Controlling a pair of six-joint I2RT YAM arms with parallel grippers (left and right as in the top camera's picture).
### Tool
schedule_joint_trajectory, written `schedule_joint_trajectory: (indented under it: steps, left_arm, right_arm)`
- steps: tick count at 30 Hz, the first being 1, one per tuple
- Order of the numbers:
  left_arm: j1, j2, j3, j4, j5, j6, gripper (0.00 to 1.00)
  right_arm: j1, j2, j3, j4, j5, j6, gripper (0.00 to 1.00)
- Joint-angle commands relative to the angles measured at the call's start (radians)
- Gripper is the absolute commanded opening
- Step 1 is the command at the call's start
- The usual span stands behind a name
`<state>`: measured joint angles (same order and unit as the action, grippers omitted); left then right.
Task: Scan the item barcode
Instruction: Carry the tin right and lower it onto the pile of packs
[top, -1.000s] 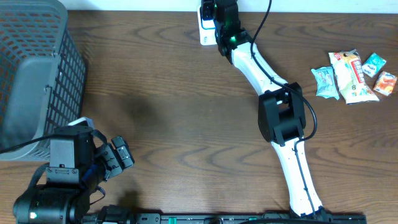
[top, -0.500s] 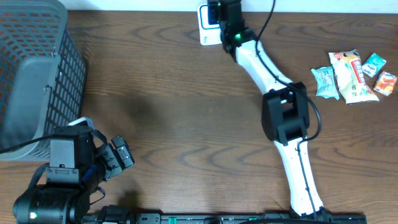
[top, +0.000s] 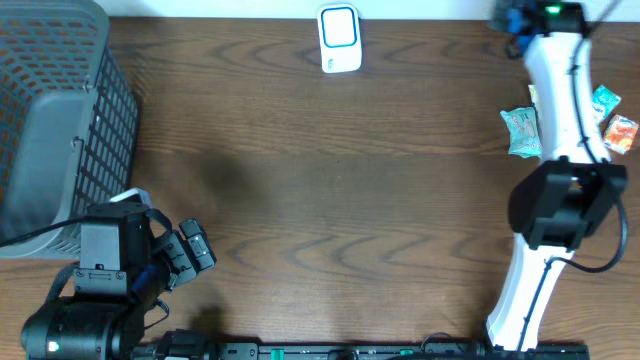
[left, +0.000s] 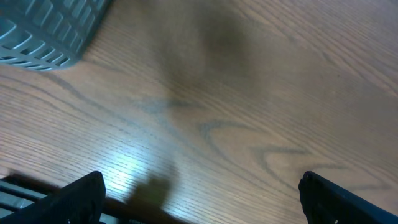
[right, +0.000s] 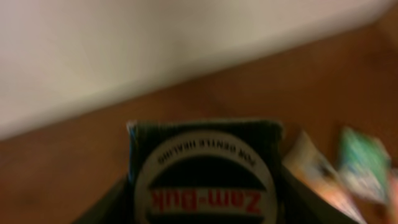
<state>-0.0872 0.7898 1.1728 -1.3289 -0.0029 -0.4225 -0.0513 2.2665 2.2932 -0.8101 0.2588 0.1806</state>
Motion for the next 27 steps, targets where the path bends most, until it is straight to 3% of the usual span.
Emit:
schedule_joint_trajectory:
  steps: [1, 10, 13, 18, 20, 27]
  left_arm:
    - [-0.002, 0.000, 0.001, -0.002, -0.006, -0.006, 0.98]
    - [-0.002, 0.000, 0.001, -0.002, -0.006, -0.006, 0.98]
    - [-0.002, 0.000, 0.001, -0.002, -0.006, -0.006, 0.98]
    - [-0.002, 0.000, 0.001, -0.002, -0.006, -0.006, 0.98]
    - [-0.002, 0.000, 0.001, -0.002, -0.006, -0.006, 0.98]
    - [-0.002, 0.000, 0.001, -0.002, -0.006, -0.006, 0.98]
  right_arm:
    - [-0.083, 0.013, -0.004, -0.140, 0.025, 0.013, 0.50]
    - [-0.202, 0.019, -0.006, -0.325, 0.021, 0.013, 0.57]
    - [-0.210, 0.019, -0.006, -0.358, 0.019, 0.014, 0.72]
    - [-0.209, 0.019, -0.005, -0.406, 0.020, 0.030, 0.87]
    - [-0.205, 0.019, -0.005, -0.434, 0.019, 0.033, 0.99]
    - [-0.189, -0.033, -0.005, -0.549, -0.007, 0.074, 0.99]
